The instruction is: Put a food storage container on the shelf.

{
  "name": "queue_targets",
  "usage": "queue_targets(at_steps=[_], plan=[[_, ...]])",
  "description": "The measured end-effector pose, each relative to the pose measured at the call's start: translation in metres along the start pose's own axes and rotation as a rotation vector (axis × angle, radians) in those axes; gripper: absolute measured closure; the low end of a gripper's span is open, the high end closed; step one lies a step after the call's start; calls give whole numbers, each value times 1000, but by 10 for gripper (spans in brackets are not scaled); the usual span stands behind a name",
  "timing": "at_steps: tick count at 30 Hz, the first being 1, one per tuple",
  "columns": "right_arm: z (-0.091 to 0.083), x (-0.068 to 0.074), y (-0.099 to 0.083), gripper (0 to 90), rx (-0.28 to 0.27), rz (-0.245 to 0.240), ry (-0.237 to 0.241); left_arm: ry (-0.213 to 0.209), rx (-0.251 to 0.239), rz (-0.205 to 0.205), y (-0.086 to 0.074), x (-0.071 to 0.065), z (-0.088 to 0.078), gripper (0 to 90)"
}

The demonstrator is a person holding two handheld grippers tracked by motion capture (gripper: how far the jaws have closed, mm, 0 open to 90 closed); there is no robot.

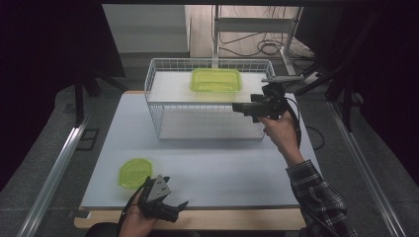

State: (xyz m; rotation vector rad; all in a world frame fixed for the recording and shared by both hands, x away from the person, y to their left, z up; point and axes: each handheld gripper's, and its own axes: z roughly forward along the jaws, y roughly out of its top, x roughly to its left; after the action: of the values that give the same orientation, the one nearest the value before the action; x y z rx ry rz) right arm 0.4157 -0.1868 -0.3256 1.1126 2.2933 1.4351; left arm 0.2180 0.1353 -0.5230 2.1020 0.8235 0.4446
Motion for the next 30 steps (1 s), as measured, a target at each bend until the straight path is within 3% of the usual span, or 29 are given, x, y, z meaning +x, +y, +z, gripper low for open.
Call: queue_targets(at_steps=[5, 13, 23, 30], plan=[[-6, 9, -19, 90, 12, -46, 8, -1, 8, -1, 0, 0, 1, 14], [-7, 16, -47, 71, 52, -69, 15, 3, 21, 5, 0, 0, 2, 11], [-12, 21, -84, 38, 61, -106, 14, -1, 25, 4, 0, -1, 3, 10], [-15, 26, -106, 11, 66, -154, -19, -1, 34, 10, 0, -2, 4, 9]])
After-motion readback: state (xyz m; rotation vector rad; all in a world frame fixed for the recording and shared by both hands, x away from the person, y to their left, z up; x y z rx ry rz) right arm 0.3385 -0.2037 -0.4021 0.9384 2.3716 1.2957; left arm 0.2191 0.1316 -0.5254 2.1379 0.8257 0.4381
